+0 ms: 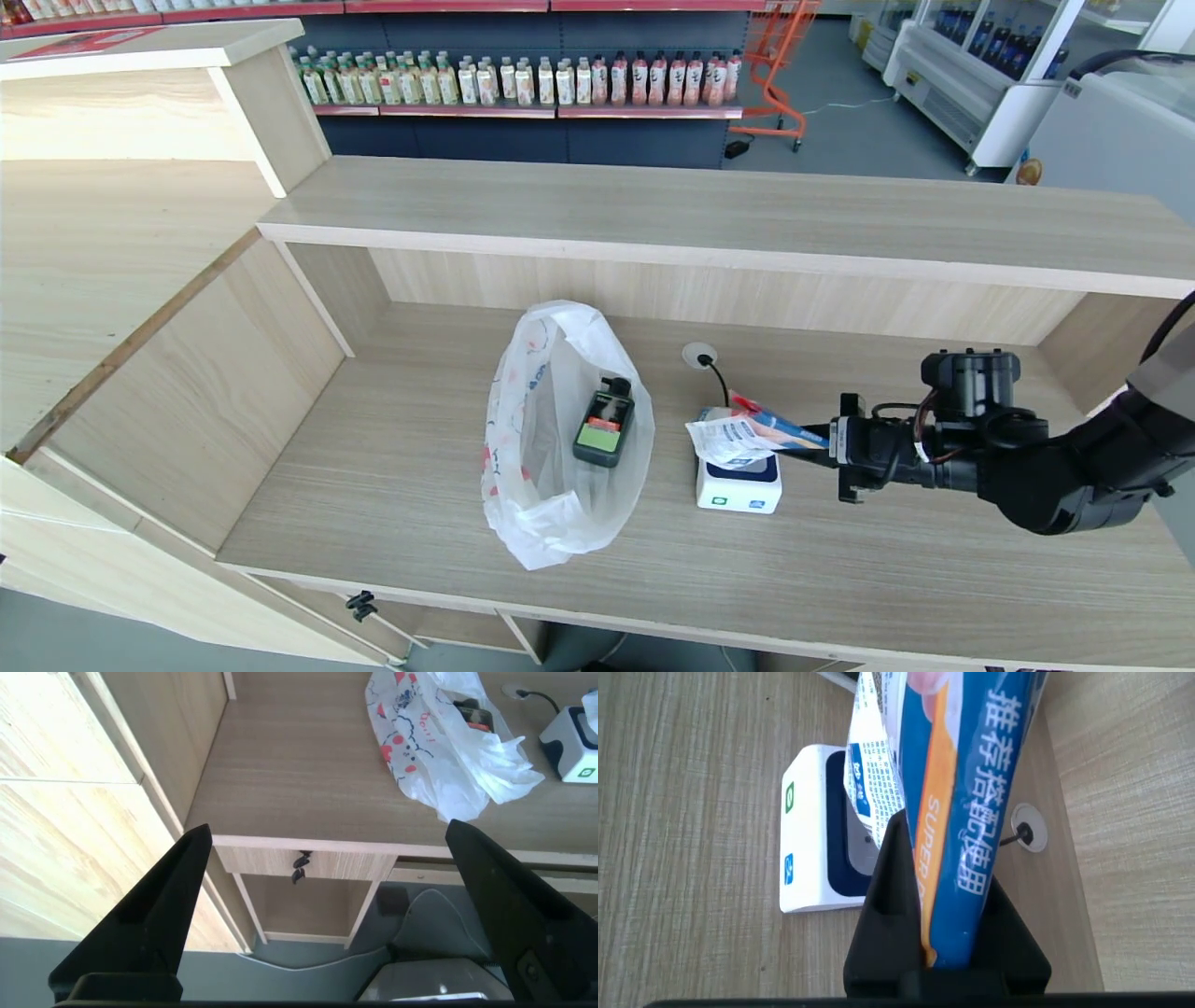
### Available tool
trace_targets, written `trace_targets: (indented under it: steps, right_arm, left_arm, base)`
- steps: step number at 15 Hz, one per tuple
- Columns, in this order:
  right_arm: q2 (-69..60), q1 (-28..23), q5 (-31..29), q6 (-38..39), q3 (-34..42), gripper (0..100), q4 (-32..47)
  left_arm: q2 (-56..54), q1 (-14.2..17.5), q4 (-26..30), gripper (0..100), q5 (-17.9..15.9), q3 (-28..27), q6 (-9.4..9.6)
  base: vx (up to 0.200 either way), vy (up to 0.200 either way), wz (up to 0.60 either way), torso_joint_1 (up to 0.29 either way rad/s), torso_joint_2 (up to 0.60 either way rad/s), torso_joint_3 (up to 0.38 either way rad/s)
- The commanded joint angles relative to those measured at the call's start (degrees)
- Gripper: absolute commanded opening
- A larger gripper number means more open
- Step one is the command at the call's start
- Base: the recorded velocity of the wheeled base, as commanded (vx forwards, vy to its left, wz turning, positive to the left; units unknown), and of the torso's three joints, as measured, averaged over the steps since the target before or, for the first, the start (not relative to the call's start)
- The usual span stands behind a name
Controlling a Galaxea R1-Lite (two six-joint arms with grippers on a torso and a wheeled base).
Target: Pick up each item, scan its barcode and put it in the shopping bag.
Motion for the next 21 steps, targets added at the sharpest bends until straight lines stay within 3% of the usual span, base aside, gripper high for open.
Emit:
trace_targets:
  steps: [1,8,10,11,14,15,17,19,21]
  right_arm:
    - [1.1,0.2,0.0,0.0,-1.1,0,0.0]
    - [0.0,0.3,0.0,1.9,-1.0,0,-0.2]
    - [-3.7,-0.5,0.1,5.9,-0.7,0,-0.4]
    - [-8.1,-1.3,0.1,11.2,0.1,0,0.2]
    - [-26.9,-3.1,-4.3,41.9,9.4,0,0.2]
    - [-33.3,-2.7,-8.3,54.1,13.2,0,0.3]
    - [-40.7,1.1,-13.3,67.6,18.2,0,4.5]
    - [-44.6,1.7,-13.4,68.6,19.1,0,13.7]
    - [-45.9,3.7,-13.4,71.7,19.3,0,15.9]
  left_arm:
    - [0.0,0.0,0.0,100,0.0,0.0,0.02]
    - [0.0,0.0,0.0,100,0.0,0.0,0.02]
    - [0.0,0.0,0.0,100,0.0,0.0,0.02]
    - [0.0,0.0,0.0,100,0.0,0.0,0.02]
    - [0.0,0.0,0.0,100,0.0,0.0,0.02]
    - [0.0,0.0,0.0,100,0.0,0.0,0.02]
    - [0.0,0.0,0.0,100,0.0,0.0,0.02]
    - [0.0,0.0,0.0,100,0.0,0.0,0.02]
    - [0.0,0.0,0.0,100,0.0,0.0,0.02]
  base:
    - [0.0,0.0,0.0,0.0,0.0,0.0]
    - [0.0,0.0,0.0,0.0,0.0,0.0]
    - [0.0,0.0,0.0,0.0,0.0,0.0]
    - [0.0,0.0,0.0,0.0,0.0,0.0]
    - [0.0,0.0,0.0,0.0,0.0,0.0]
    - [0.0,0.0,0.0,0.0,0.0,0.0]
    - [0.0,0.0,0.0,0.0,0.0,0.0]
    - [0.0,0.0,0.0,0.0,0.0,0.0]
    - [0.0,0.0,0.0,0.0,0.0,0.0]
